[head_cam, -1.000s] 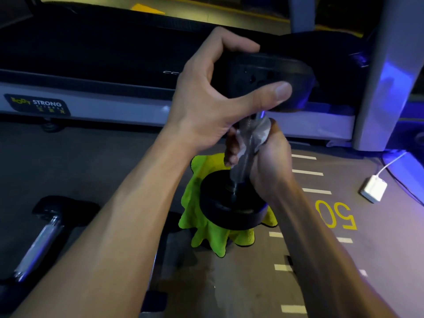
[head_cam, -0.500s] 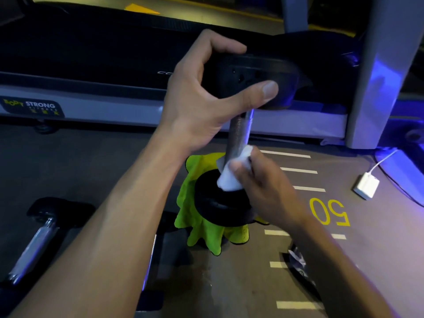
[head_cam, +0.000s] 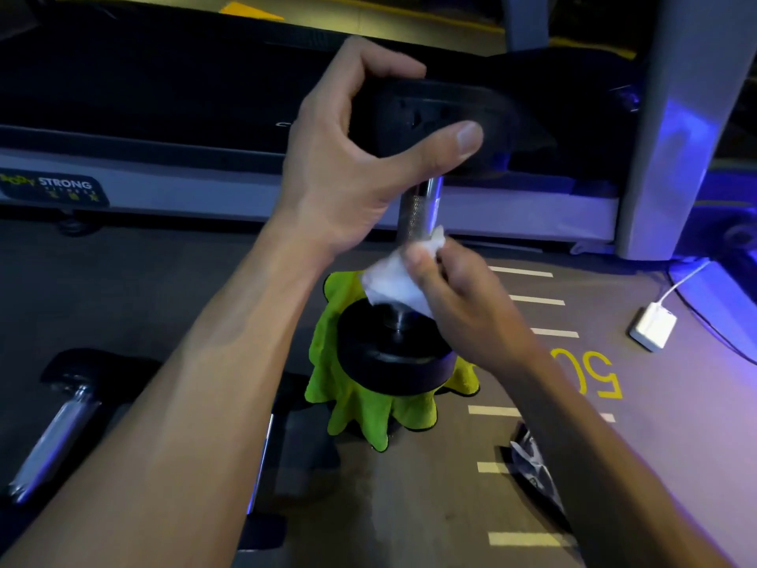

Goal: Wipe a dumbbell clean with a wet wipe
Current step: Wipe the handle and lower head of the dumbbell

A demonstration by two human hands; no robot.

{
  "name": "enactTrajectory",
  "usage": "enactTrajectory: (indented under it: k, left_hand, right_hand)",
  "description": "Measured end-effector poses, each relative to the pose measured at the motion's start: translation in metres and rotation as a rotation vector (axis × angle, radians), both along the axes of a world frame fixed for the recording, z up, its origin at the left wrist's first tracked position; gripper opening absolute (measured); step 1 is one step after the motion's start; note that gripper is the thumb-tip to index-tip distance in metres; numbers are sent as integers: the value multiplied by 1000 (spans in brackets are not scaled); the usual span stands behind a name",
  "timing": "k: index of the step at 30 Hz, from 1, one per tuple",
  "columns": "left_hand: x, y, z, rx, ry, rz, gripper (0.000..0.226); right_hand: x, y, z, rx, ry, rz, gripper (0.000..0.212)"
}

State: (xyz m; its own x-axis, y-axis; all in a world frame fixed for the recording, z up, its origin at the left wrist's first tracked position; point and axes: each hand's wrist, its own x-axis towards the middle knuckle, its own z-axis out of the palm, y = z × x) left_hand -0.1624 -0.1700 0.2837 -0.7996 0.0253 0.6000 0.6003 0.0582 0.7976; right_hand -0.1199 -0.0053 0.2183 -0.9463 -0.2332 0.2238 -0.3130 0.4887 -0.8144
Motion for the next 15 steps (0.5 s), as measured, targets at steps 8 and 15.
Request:
enactTrajectory:
  k: [8, 15]
  left_hand:
    - [6, -8, 1, -4, 14, -56, 53]
    - [10, 3, 2, -7, 5, -26, 60]
  right_hand:
    - [-3, 27, -9, -76, -261, 336, 41]
    - [21, -19, -14, -14, -88, -196, 18]
